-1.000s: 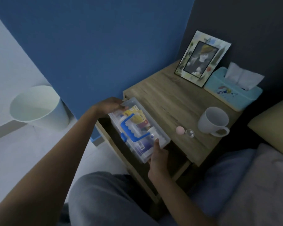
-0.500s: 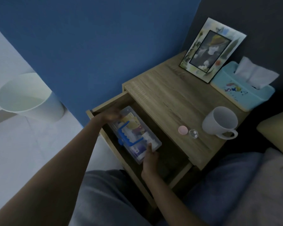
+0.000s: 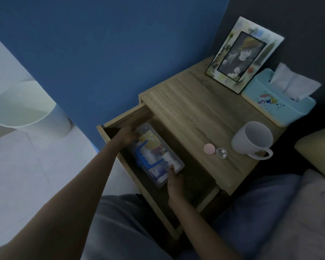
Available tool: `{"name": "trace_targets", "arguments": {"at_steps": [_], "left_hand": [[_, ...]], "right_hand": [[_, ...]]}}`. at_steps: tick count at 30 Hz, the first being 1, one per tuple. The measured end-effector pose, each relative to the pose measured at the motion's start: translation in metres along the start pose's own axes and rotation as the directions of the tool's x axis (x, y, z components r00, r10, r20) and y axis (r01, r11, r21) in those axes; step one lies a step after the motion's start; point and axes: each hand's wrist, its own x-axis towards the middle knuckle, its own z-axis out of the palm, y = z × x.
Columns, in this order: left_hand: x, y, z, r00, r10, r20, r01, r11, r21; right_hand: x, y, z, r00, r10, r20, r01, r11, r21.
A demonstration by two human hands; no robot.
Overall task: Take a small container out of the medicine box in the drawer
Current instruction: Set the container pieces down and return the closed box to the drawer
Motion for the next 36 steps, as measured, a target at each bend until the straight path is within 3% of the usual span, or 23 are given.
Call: {"name": "trace_targets", "arguments": {"at_steps": [3, 5, 8, 11, 14, 16, 19, 24, 36], "left_hand": [[-0.021, -0.003, 0.001, 0.971, 0.053, -0.233, -0.071, 0.995, -0.067], [-0.04, -0.011, 0.004, 0.895, 0.09, -0.436, -0.139, 0.987, -0.081], [-0.06, -0.022, 0.011, 0.783, -0.009, -0.622, -0.137, 0.973, -0.185], [-0.073, -0.027, 0.025, 0.797, -0.187, -0.574, -0.016, 0.944, -0.33], [-0.079, -0.025, 0.037, 0.863, -0.312, -0.397, 0.065, 0.848, -0.525], [-0.081, -0.024, 0.039, 0.874, -0.305, -0.377, 0.046, 0.827, -0.561], [-0.081, -0.024, 0.038, 0.871, -0.29, -0.397, 0.016, 0.824, -0.567], [-0.076, -0.025, 0.043, 0.892, -0.245, -0.38, -0.006, 0.834, -0.552], [-0.024, 0.0, 0.051, 0.957, -0.084, -0.278, -0.086, 0.832, -0.548]], "right_hand": [[-0.021, -0.004, -0.02, 0.971, -0.229, 0.065, 0.238, 0.947, -0.217], [-0.038, -0.015, -0.031, 0.893, -0.416, 0.174, 0.45, 0.798, -0.4], [-0.031, -0.047, -0.032, 0.714, -0.608, 0.347, 0.68, 0.486, -0.548], [0.005, -0.09, -0.021, 0.624, -0.648, 0.436, 0.681, 0.178, -0.71], [0.046, -0.107, -0.008, 0.669, -0.559, 0.49, 0.605, 0.026, -0.796], [0.065, -0.103, -0.006, 0.7, -0.511, 0.499, 0.569, -0.023, -0.822], [0.079, -0.093, -0.007, 0.683, -0.525, 0.508, 0.546, -0.096, -0.833], [0.087, -0.094, -0.007, 0.699, -0.505, 0.506, 0.568, -0.038, -0.822], [0.089, -0.094, -0.006, 0.692, -0.507, 0.513, 0.572, -0.049, -0.819]]}}
